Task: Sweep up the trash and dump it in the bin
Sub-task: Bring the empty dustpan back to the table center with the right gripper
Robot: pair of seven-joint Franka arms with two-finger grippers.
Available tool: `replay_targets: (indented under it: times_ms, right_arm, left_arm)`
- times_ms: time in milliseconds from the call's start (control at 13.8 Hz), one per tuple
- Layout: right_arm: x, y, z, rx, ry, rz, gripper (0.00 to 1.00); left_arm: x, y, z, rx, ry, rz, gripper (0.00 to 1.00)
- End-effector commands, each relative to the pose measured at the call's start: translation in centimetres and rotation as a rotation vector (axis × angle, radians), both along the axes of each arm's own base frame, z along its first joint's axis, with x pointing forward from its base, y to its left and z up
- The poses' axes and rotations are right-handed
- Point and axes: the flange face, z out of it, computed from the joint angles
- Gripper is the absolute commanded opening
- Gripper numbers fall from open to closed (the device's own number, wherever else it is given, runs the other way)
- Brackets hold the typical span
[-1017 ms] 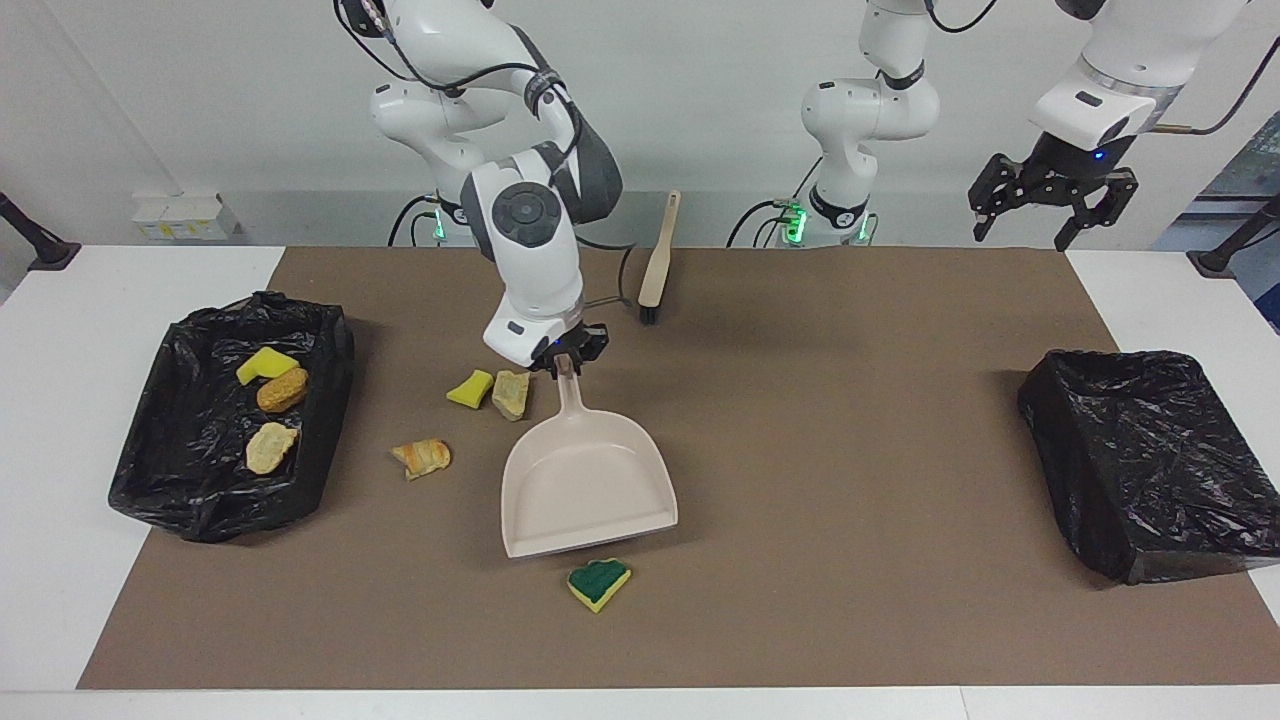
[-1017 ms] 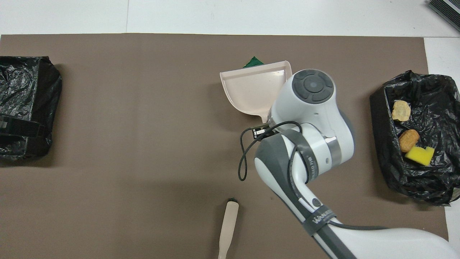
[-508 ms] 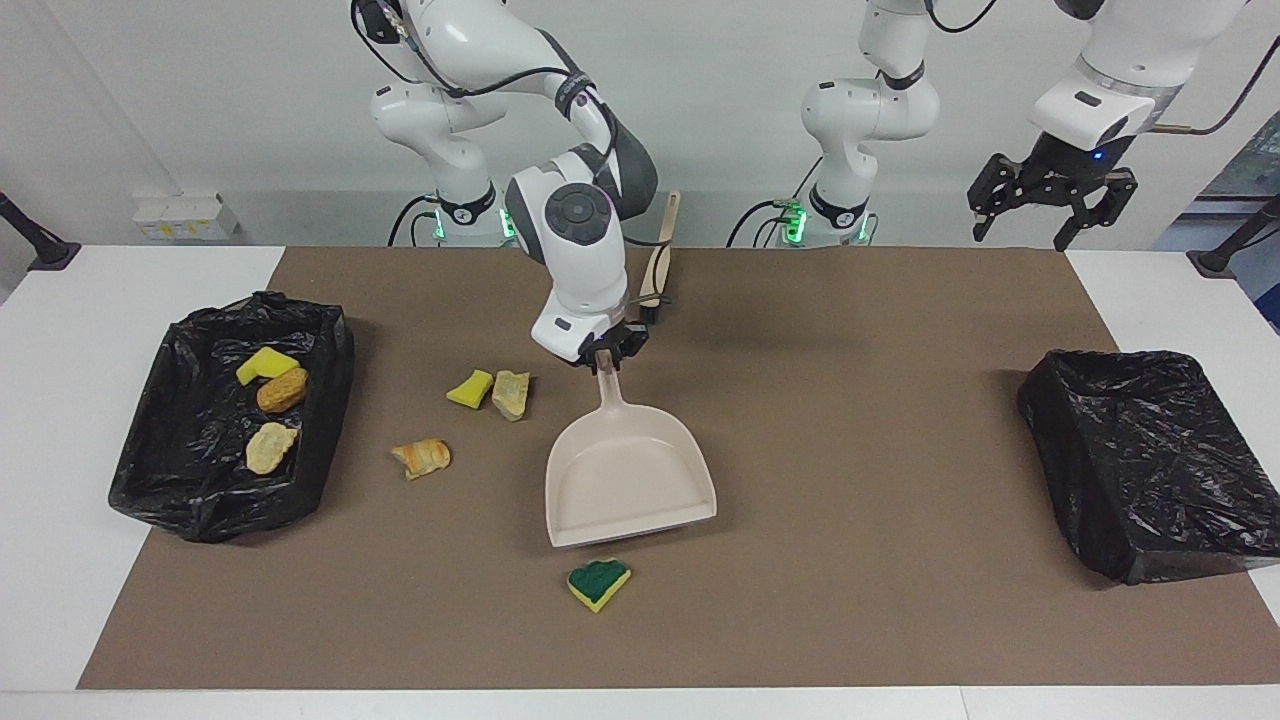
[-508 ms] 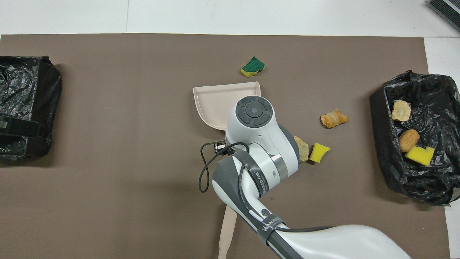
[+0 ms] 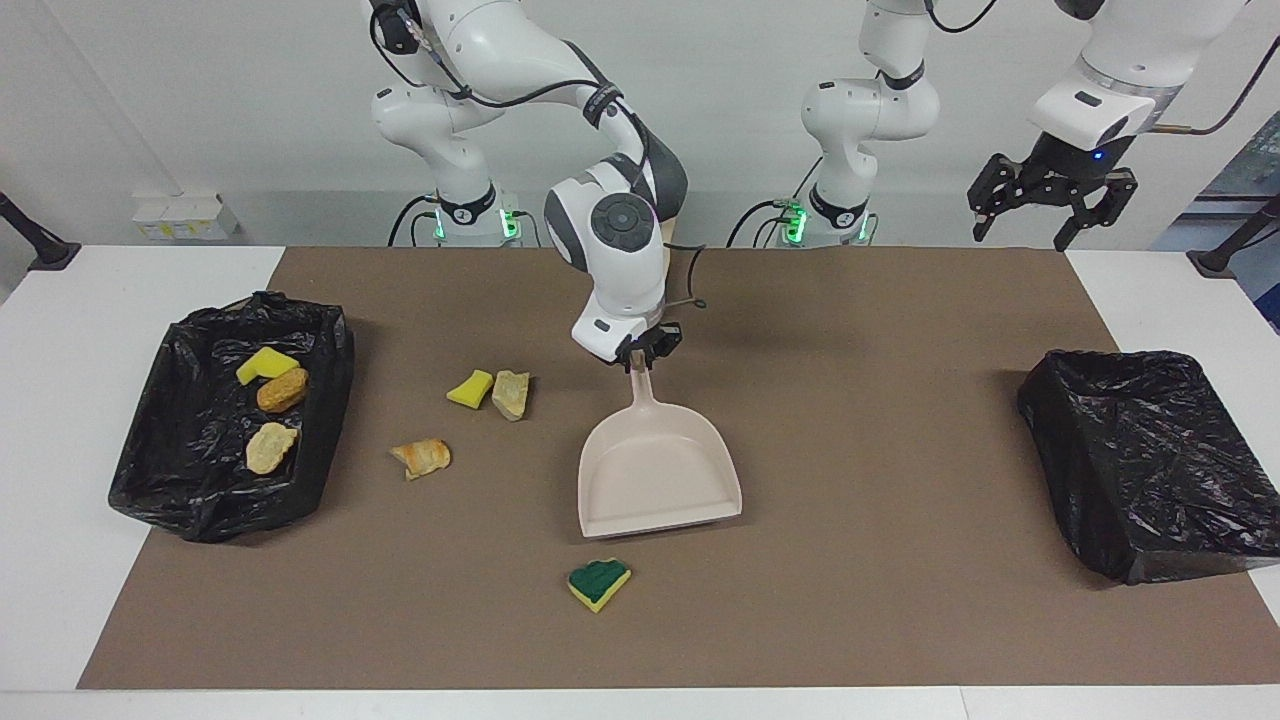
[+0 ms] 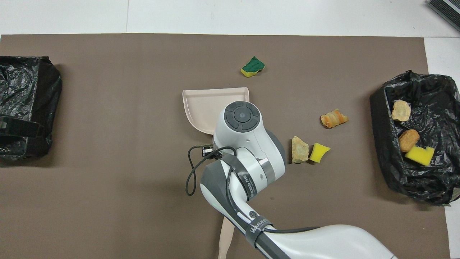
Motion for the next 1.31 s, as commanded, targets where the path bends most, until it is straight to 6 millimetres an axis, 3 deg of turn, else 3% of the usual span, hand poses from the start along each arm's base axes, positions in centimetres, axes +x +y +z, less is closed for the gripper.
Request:
replay_targets:
  times_ms: [0,73,363,654,872,1162,1235]
  right_arm:
    - [0.2,0.2,0.1,0.012,0.015,-0.032,0.52]
    - [0.1,0.3,0.2,0.013,0.014,-0.030,1.00]
    - [0.4,-0.6,0.9,0.007,0.007,-0.033,1.00]
    - [-0.3,-3.6,5.1,-0.008,0.049,-0.060,1.00]
    - [-4.2,-3.9,6.3,-0.005,0.113,-0.198,1.00]
    - [-11.2,-1.5,5.6,-0.048,0.136,-0.240,1.00]
    - [-12.6,-1.8,5.1,-0.050,0.137,-0.330,1.00]
  left_arm:
    - [-0.7,0.3,0.3,0.016,0.010,0.010,1.00]
    - [-0.7,0.3,0.3,0.016,0.008,0.010,1.00]
    - [-0.7,0.2,0.1,0.016,0.006,0.010,1.00]
    - [-0.6,0.1,0.3,0.015,-0.003,0.009,1.00]
    - [-0.7,0.1,0.3,0.016,0.002,0.009,1.00]
    - [-0.7,0.2,0.3,0.016,0.002,0.010,1.00]
    - [-0.7,0.2,0.3,0.016,0.005,0.009,1.00]
